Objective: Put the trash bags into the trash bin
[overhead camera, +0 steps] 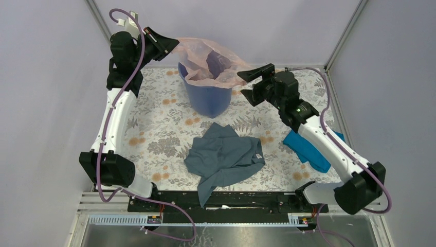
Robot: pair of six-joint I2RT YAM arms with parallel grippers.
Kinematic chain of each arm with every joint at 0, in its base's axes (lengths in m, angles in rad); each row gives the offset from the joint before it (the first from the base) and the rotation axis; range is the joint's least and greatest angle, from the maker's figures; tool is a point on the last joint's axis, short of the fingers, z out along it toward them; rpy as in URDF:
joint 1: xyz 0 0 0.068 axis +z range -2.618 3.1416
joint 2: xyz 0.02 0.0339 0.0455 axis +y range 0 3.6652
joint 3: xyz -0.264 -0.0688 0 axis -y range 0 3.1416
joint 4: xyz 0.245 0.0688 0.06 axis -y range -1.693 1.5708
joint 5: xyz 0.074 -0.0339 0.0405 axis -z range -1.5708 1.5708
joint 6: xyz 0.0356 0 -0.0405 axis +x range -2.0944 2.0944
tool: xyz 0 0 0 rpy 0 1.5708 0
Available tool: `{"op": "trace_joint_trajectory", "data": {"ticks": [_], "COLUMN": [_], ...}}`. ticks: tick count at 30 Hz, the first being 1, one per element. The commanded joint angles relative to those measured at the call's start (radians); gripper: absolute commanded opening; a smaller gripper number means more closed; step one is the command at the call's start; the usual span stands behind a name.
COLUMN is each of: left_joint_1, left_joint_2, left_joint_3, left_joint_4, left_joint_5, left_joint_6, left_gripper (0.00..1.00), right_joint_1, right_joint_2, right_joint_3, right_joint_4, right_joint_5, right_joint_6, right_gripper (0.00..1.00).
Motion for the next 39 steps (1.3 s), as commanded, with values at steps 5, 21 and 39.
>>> {"op": "trace_joint_trajectory", "data": {"ticks": [5,21,39], "left_joint_1": [0.002,0.003,0.003], "left_joint_2": [-0.021,-0.181,-0.133], "left_joint_3": [0.061,-0.081,-0.281], "left_joint_4": [0.005,-0.16,0.114], "left_joint_5": [-0.017,-0.166,0.001], "left_joint_6": [0.043,0.203,0.119], "left_gripper": [0.14,0.99,0.99], "right_joint_1": [0.023,0.026,0.017], "right_joint_2": [0.105,0.047,0.044], "right_joint_3": [0.05,-0.094,-0.08], "right_joint_4": [0.139,0.276,0.305], "right_joint_5": [0.024,-0.011,-0.05], "right_joint_6": [0.15,0.123,0.136], "right_gripper": [0.34,0.0,0.0]}}
